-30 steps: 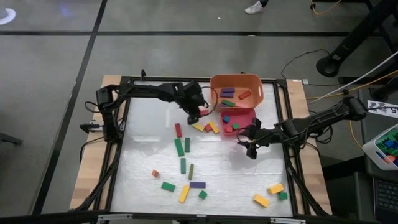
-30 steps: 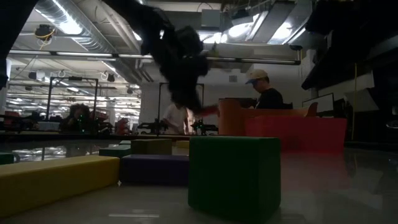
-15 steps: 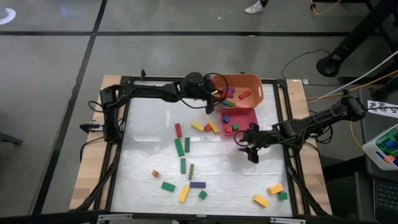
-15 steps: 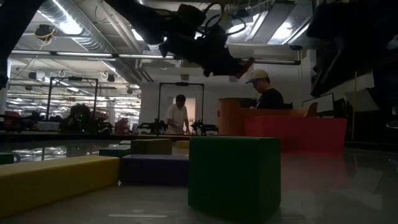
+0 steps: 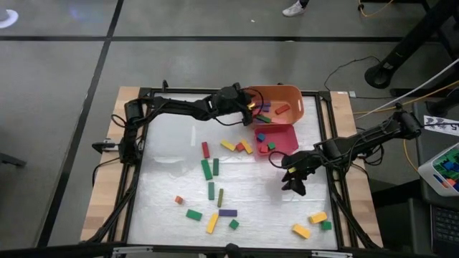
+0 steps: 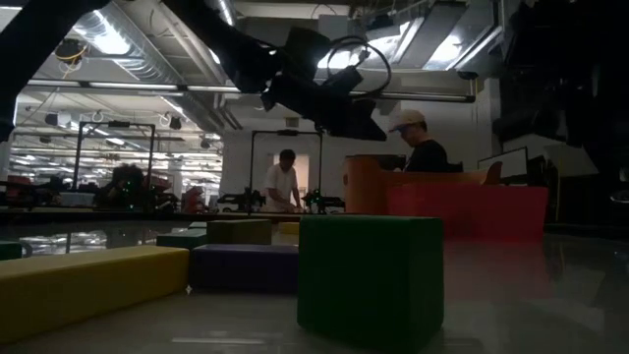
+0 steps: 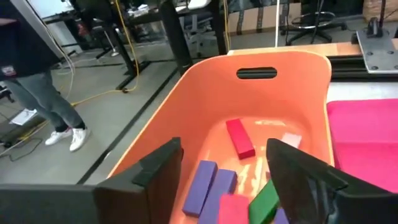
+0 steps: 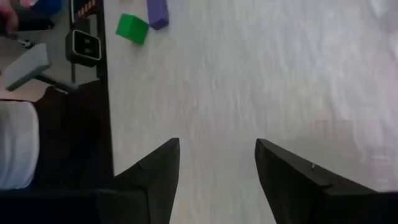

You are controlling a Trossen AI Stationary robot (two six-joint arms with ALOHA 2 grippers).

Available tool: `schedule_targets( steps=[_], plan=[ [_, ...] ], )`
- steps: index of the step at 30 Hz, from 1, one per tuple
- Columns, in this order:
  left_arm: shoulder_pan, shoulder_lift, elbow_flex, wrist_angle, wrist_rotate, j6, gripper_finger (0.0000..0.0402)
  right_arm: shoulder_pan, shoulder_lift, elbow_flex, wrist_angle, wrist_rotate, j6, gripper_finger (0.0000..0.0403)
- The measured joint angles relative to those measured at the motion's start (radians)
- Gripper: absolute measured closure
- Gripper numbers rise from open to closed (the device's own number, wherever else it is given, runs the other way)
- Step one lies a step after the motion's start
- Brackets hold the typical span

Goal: Sort blocks by size
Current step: Put the yellow rectangle block into the orange bin

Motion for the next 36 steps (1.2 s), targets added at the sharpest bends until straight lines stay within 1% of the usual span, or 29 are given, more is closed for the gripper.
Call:
schedule_targets(
  steps=[3,6,9,16,21,23,26,31,36],
  plan=[
    [-0.001,-0.005,0.0,-0.004,0.0,0.0,0.0168,0.039,0.0,0.0,0.001,0.001,0.046,0.0194],
    [-0.009,-0.007,0.0,-0.003,0.0,-0.014,0.0167,0.103,0.0,0.0,0.014,0.005,0.13,0.0194],
    [-0.018,-0.007,0.0,-0.014,0.0,-0.037,0.0171,0.189,0.0,0.0,0.046,0.059,0.231,0.0194],
    [-0.051,-0.007,0.0,-0.042,0.006,-0.053,0.0174,0.422,0.013,0.001,0.08,0.238,0.502,0.0194],
    [-0.084,-0.007,0.0,-0.047,0.007,-0.051,0.0174,0.557,0.067,0.001,0.084,0.288,0.69,0.0194],
    [-0.097,-0.007,0.0,-0.047,0.007,-0.045,0.0174,0.593,0.097,0.001,0.095,0.301,0.726,0.0194],
    [-0.116,-0.008,0.0,-0.047,0.007,-0.045,0.0174,0.632,0.149,0.005,0.127,0.317,0.73,0.0194],
    [-0.143,-0.008,0.0,-0.047,0.008,-0.046,0.0174,0.657,0.257,0.073,0.089,0.32,0.732,0.0194],
    [-0.165,-0.008,0.0,-0.057,0.007,-0.045,0.0174,0.657,0.369,0.154,0.031,0.305,0.733,0.0194]
  ],
)
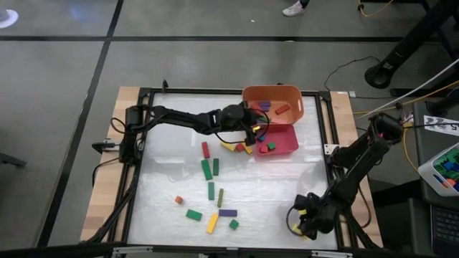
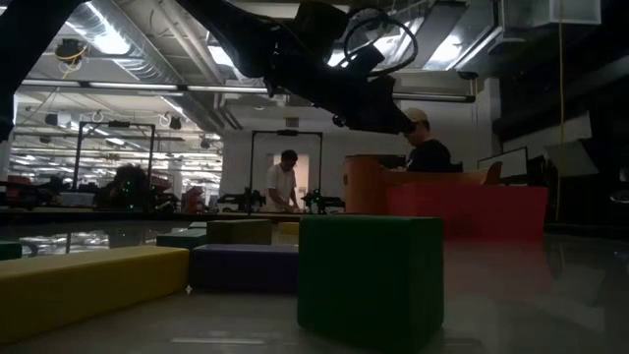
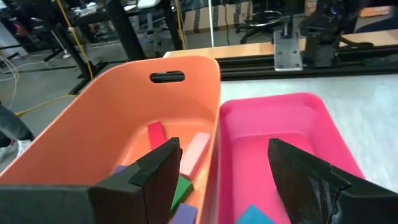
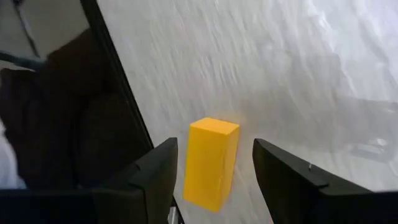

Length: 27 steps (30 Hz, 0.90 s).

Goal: Sort blocks by size
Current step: Put the yellow rectangle block into the orange bin

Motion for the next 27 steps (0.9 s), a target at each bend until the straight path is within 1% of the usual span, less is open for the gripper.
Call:
schedule_targets(
  steps=[7,10,16,22,27],
  plan=[
    [-0.016,0.0,0.0,-0.007,0.0,0.0,0.0174,0.0,0.132,0.122,-0.083,-0.06,0.0,0.0194],
    [-0.017,0.0,0.0,-0.007,0.0,0.0,0.0174,0.0,0.165,0.158,-0.103,-0.06,0.0,0.0194],
    [-0.016,0.0,0.0,-0.007,0.0,-0.013,0.0174,0.0,0.202,0.167,-0.152,-0.06,0.0,0.0194],
    [-0.016,-0.001,0.0,-0.014,0.0,-0.031,0.0174,0.0,0.238,0.171,-0.124,-0.06,-0.005,0.0194],
    [-0.016,-0.001,0.0,-0.014,0.0,-0.034,0.0174,0.0,0.279,0.167,-0.145,-0.059,-0.01,0.0194]
  ],
)
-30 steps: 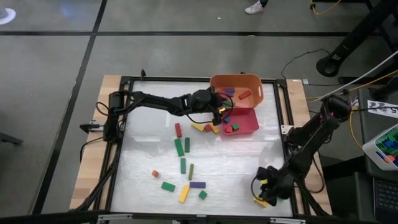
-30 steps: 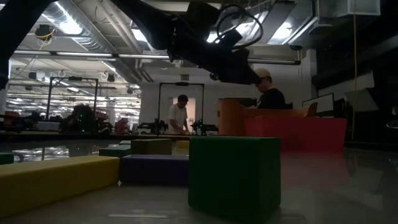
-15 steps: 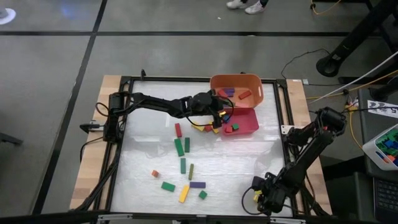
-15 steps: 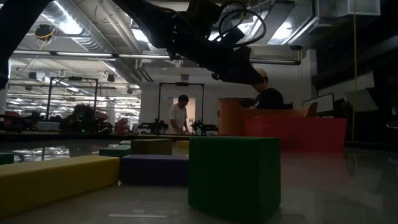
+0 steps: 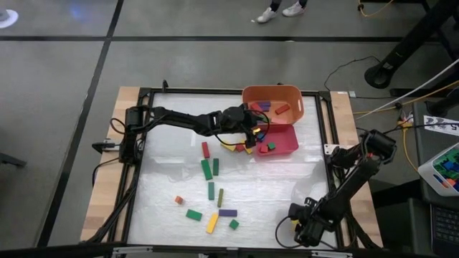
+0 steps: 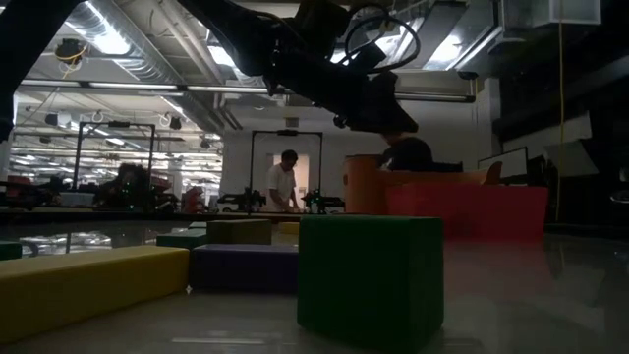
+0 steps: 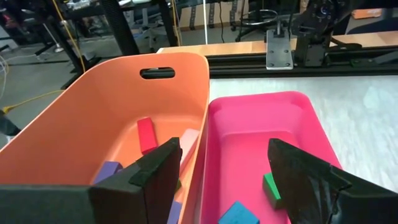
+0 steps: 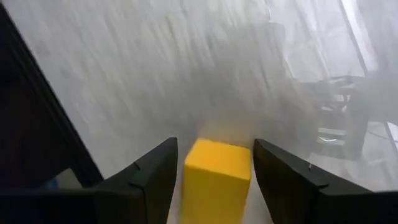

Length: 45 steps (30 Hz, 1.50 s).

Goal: Sort blocks by size
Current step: Put the yellow rectangle block into the orange bin

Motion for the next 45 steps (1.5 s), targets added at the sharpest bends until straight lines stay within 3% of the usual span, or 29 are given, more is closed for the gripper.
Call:
schedule_targets(
  steps=[28,36,45],
  plan=[
    [0.0,0.0,0.0,0.0,0.0,0.0,0.0174,-0.004,0.014,0.003,-0.02,-0.067,-0.009,0.0194],
    [0.001,0.0,0.0,0.0,0.0,0.007,0.0174,-0.001,0.02,0.064,-0.165,-0.121,-0.003,0.0194],
    [0.001,0.0,0.0,0.001,0.0,0.007,0.0174,-0.002,0.056,0.068,-0.186,-0.142,0.002,0.0203]
  ],
)
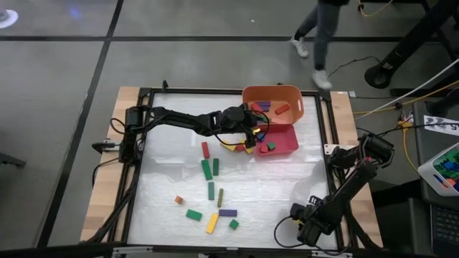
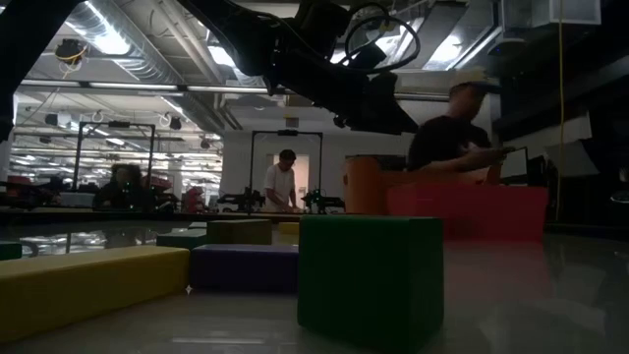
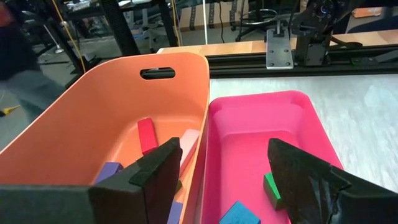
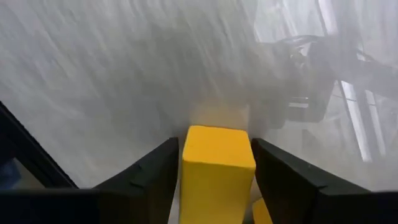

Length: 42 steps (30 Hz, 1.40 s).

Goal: Sort blocks by size
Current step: Put the yellow rectangle block into the orange bin

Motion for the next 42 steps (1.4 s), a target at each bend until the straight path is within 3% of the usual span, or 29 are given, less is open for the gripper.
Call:
schedule_targets(
  steps=[6,13,21,27,33,42],
  plan=[
    [0.0,0.0,0.0,0.001,0.0,0.0,0.0174,-0.001,0.005,0.001,-0.008,0.022,-0.035,0.027],
    [0.0,-0.019,-0.001,-0.033,0.0,0.002,0.0174,-0.071,0.006,0.002,-0.052,0.065,-0.176,0.027],
    [0.003,-0.135,-0.001,-0.321,-0.001,0.009,0.0174,-0.232,0.006,0.0,-0.085,0.111,-0.502,0.0253],
    [0.003,-0.214,-0.001,-0.587,-0.001,-0.007,0.0174,-0.372,0.01,0.032,-0.153,0.232,-0.766,0.0269],
    [0.003,-0.243,-0.001,-0.787,0.0,0.0,0.0174,-0.514,0.011,0.165,-0.341,0.393,-1.042,0.026],
    [0.007,-0.246,-0.001,-0.971,0.0,0.045,0.0174,-0.735,0.008,0.378,-0.509,0.806,-1.417,0.0267]
  ],
)
